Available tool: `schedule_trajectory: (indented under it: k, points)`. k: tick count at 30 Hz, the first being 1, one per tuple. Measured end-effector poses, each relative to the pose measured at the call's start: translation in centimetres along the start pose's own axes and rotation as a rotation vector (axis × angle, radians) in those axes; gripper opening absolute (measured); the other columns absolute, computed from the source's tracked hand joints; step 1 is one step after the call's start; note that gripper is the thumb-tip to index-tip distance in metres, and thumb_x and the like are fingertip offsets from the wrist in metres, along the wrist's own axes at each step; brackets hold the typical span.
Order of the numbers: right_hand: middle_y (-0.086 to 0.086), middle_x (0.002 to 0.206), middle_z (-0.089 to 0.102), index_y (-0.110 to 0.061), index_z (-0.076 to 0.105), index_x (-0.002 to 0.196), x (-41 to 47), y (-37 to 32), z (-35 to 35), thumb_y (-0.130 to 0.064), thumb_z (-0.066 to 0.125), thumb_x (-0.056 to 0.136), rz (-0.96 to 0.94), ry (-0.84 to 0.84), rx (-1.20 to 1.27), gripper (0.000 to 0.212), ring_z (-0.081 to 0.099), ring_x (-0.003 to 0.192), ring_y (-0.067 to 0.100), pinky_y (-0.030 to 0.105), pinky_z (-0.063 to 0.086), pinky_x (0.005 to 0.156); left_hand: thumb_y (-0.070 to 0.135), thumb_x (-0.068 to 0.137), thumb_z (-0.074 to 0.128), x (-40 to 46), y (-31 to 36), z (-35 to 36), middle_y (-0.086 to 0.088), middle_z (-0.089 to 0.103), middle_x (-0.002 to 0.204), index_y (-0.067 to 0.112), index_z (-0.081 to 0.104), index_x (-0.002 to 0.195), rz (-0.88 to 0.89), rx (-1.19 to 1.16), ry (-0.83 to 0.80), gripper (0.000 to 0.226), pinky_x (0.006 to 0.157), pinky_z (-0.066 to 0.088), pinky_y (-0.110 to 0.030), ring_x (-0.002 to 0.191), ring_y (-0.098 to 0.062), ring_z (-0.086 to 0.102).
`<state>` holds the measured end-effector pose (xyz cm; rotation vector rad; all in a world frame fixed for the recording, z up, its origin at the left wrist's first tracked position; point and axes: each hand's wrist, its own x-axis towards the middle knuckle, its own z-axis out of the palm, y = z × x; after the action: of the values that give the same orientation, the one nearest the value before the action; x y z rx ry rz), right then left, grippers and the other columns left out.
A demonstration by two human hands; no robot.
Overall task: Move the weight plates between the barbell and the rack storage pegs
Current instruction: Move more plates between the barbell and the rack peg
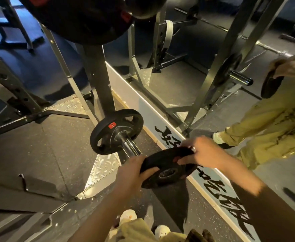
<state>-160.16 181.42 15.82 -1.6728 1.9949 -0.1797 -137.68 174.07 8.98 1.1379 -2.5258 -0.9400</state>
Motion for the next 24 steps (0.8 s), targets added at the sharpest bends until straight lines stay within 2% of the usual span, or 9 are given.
schedule_trajectory:
  k: [2, 4, 6, 8, 10, 12, 16, 21, 24]
  points:
    - [-0.015, 0.088, 0.065, -0.043, 0.061, 0.092, -1.2, -0.6, -2.5, -0.053, 0.072, 0.069, -0.064, 0.170, 0.132, 0.027, 0.060, 0.087, 0.002, 0.030, 0.053, 0.079, 0.051, 0.086, 0.056, 0.5, 2.5, -2.2, 0.011, 0.055, 0.098, 0.025, 0.058, 0.111, 0.054, -0.038, 0.164, 0.036, 0.080, 0.047, -0.021, 0.091, -0.005, 0.053]
    - [-0.017, 0.085, 0.063, -0.035, 0.064, 0.092, -2.2, -1.7, -5.0, -0.041, 0.077, 0.069, -0.111, 0.313, 0.212, 0.027, 0.059, 0.084, -0.003, 0.013, 0.047, 0.078, 0.051, 0.085, 0.054, 1.1, 5.0, -4.7, 0.011, 0.056, 0.093, 0.023, 0.060, 0.106, 0.156, -0.087, 0.368, 0.036, 0.074, 0.042, -0.018, 0.086, -0.004, 0.050]
    - [-0.020, 0.085, 0.061, -0.028, 0.066, 0.095, -3.0, -3.2, -7.7, -0.041, 0.075, 0.068, -0.191, 0.487, 0.285, 0.031, 0.058, 0.084, -0.008, 0.005, 0.041, 0.075, 0.050, 0.084, 0.052, 1.8, 7.6, -7.5, 0.014, 0.053, 0.089, 0.018, 0.061, 0.105, 0.228, -0.104, 0.530, 0.040, 0.075, 0.038, -0.018, 0.085, -0.003, 0.047]
    - [-0.018, 0.086, 0.064, -0.037, 0.065, 0.092, -3.6, -5.0, -10.0, -0.041, 0.080, 0.066, -0.269, 0.645, 0.441, 0.030, 0.060, 0.088, -0.005, 0.012, 0.044, 0.080, 0.049, 0.083, 0.052, 2.3, 10.0, -10.5, 0.022, 0.048, 0.085, 0.017, 0.060, 0.106, 0.304, -0.124, 0.664, 0.040, 0.076, 0.041, -0.020, 0.080, 0.000, 0.047]
    - [-0.013, 0.088, 0.068, -0.044, 0.068, 0.087, -3.9, -6.7, -11.4, -0.032, 0.079, 0.066, -0.400, 0.766, 0.677, 0.027, 0.065, 0.093, 0.009, 0.031, 0.051, 0.086, 0.047, 0.084, 0.053, 2.0, 12.2, -13.4, 0.028, 0.045, 0.085, 0.016, 0.059, 0.107, 0.402, -0.121, 0.801, 0.039, 0.073, 0.041, -0.016, 0.077, 0.006, 0.046]
    - [-0.014, 0.087, 0.069, -0.047, 0.069, 0.085, -4.3, -8.5, -12.8, -0.020, 0.075, 0.069, -0.531, 0.857, 0.810, 0.032, 0.066, 0.092, 0.012, 0.035, 0.054, 0.084, 0.044, 0.086, 0.055, 1.5, 14.1, -16.1, 0.024, 0.049, 0.088, 0.017, 0.060, 0.108, 0.518, -0.080, 0.897, 0.035, 0.072, 0.043, -0.018, 0.079, 0.005, 0.049]
    - [-0.010, 0.086, 0.069, -0.037, 0.072, 0.085, -5.5, -12.2, -16.2, -0.011, 0.070, 0.070, -0.716, 0.898, 0.994, 0.030, 0.067, 0.085, 0.012, 0.025, 0.054, 0.072, 0.056, 0.083, 0.049, -0.4, 17.2, -21.2, 0.030, 0.048, 0.080, 0.036, 0.049, 0.108, 0.573, -0.013, 0.946, 0.032, 0.067, 0.042, -0.019, 0.082, 0.005, 0.048]
    - [0.007, 0.097, 0.067, -0.017, 0.066, 0.102, -5.3, -15.6, -19.3, -0.014, 0.072, 0.071, -0.747, 0.837, 1.088, 0.032, 0.068, 0.089, 0.025, 0.030, 0.055, 0.074, 0.060, 0.084, 0.047, -1.3, 18.4, -26.3, 0.029, 0.049, 0.078, 0.039, 0.049, 0.104, 0.613, 0.064, 0.995, 0.030, 0.068, 0.039, -0.004, 0.077, 0.018, 0.050]
    - [0.005, 0.095, 0.069, -0.013, 0.065, 0.105, -4.0, -17.5, -20.4, -0.019, 0.074, 0.068, -0.742, 0.825, 1.125, 0.039, 0.070, 0.085, 0.023, 0.027, 0.056, 0.070, 0.057, 0.085, 0.053, -0.2, 18.0, -28.5, 0.028, 0.051, 0.078, 0.039, 0.047, 0.102, 0.576, 0.031, 0.983, 0.025, 0.067, 0.040, -0.007, 0.075, 0.014, 0.053]
